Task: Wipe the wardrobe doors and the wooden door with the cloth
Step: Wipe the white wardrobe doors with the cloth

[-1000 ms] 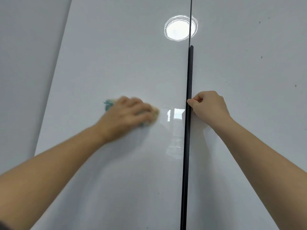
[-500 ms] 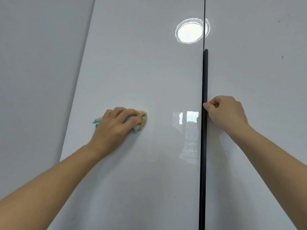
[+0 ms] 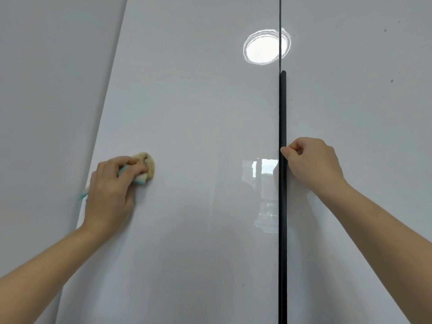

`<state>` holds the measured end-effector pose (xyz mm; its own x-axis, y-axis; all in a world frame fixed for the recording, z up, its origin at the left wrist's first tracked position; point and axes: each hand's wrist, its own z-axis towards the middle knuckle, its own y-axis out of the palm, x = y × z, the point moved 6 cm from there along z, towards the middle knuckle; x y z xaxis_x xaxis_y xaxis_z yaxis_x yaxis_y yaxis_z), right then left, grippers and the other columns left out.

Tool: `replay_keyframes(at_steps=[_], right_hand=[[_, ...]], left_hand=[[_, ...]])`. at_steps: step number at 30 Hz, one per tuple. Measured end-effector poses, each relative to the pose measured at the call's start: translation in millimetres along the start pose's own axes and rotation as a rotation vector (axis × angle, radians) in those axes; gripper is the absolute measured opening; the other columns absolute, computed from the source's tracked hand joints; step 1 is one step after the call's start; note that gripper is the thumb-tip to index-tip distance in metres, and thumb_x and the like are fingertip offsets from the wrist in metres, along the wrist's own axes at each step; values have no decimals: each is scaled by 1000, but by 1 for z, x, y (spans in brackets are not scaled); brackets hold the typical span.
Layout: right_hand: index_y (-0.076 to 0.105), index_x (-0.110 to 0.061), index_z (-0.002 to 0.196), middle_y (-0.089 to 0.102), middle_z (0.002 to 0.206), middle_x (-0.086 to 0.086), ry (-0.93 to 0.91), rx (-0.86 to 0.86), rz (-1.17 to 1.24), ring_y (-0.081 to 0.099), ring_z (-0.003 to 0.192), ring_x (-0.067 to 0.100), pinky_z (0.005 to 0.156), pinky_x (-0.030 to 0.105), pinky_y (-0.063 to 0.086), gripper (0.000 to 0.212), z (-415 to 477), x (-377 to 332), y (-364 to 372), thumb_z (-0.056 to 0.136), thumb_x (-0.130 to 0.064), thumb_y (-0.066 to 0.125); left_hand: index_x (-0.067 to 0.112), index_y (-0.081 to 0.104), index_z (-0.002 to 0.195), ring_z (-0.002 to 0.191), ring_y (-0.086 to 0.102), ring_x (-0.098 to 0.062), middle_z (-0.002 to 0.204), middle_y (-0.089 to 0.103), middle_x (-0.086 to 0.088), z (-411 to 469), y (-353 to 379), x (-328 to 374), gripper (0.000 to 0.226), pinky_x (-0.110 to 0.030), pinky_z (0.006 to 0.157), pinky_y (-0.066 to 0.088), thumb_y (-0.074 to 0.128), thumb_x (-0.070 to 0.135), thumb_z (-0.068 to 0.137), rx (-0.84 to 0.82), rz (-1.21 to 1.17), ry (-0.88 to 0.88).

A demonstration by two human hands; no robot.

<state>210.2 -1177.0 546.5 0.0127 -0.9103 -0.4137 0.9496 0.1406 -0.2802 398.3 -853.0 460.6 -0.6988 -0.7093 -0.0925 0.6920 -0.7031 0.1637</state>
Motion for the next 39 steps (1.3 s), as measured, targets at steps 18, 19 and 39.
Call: replay_keyframes(at_steps=[18,19,39], right_hand=[[61,-18,83,63,79,-1,16,11,31,59,80,26,72,36,49,20,-1,1,2,96,-32,54],[61,-19,83,61,78,-2,19,17,14,59,79,26,70,35,47,20,-2,1,2,97,-32,53],[61,-18,103,67,88,0,-19,-162,785,60,73,10,65,20,49,14,-120,-57,58,98,-12,50]], left_hand=[[6,49,132,115,41,-43,130,45,-22,60,4,-32,52,-44,98,32,41,-8,82,109,237,-555],[5,49,132,114,40,-43,130,44,-23,49,3,-28,52,-44,98,33,41,-8,82,95,218,-559],[13,59,104,75,62,-13,87,66,-3,-29,-46,76,24,-21,61,52,55,-7,91,-387,-1262,-963]])
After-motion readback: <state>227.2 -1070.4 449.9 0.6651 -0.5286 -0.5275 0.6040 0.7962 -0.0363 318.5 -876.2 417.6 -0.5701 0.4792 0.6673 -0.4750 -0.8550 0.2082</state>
